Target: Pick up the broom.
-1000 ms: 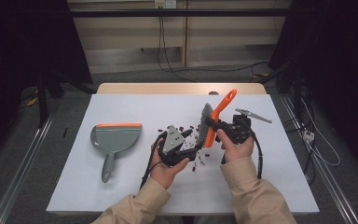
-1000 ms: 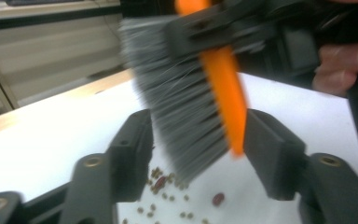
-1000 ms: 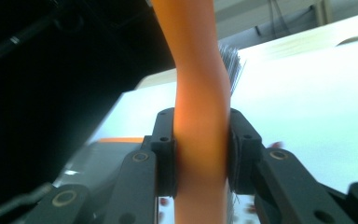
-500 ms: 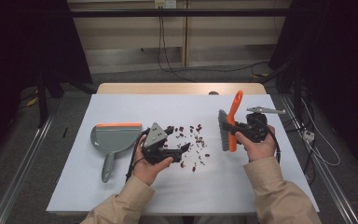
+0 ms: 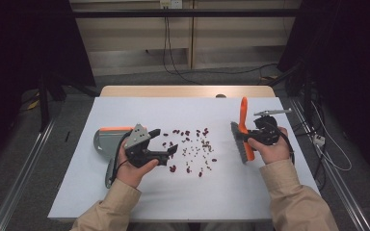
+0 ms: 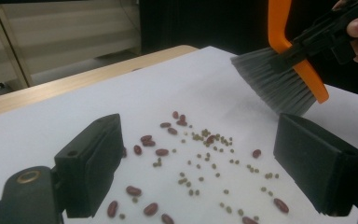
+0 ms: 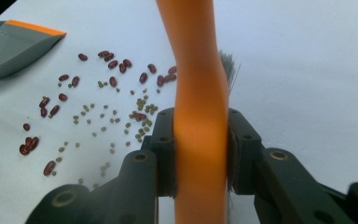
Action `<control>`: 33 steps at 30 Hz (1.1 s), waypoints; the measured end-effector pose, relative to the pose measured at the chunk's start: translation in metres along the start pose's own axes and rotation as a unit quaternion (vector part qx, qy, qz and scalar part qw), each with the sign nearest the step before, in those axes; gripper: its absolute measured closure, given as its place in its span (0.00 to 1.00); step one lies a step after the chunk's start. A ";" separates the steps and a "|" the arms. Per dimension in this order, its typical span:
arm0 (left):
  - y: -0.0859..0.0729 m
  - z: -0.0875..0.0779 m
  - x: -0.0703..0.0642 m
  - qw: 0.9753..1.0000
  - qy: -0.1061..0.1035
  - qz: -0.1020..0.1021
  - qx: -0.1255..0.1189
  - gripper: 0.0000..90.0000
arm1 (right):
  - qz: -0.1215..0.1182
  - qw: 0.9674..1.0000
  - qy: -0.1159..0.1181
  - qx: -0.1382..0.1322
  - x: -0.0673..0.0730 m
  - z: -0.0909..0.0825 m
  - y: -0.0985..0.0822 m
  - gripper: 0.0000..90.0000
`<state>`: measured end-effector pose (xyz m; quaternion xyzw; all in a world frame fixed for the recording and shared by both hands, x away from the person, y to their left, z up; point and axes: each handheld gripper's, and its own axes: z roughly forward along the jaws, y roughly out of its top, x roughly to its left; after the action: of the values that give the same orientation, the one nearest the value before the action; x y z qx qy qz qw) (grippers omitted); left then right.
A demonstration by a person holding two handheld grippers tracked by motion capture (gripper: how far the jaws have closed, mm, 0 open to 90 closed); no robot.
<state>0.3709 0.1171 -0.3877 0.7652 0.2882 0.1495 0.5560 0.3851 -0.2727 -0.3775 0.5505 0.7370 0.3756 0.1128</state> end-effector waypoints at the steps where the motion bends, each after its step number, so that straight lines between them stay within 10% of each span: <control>1: -0.001 -0.002 0.002 1.000 0.002 0.000 0.002 0.17 | 0.002 1.000 -0.001 0.004 0.000 0.002 0.000 0.77; 20: -0.009 -0.024 0.023 1.000 0.020 -0.012 -0.001 0.17 | -0.037 0.998 -0.051 0.021 0.003 0.051 0.005 0.77; 33: -0.011 -0.026 0.024 1.000 0.023 -0.014 0.003 0.16 | -0.049 0.998 -0.037 0.008 0.003 0.035 -0.007 0.64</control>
<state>0.3729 0.1542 -0.3910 0.7589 0.3120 0.1582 0.5493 0.3997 -0.2560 -0.4056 0.5279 0.7614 0.3431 0.1544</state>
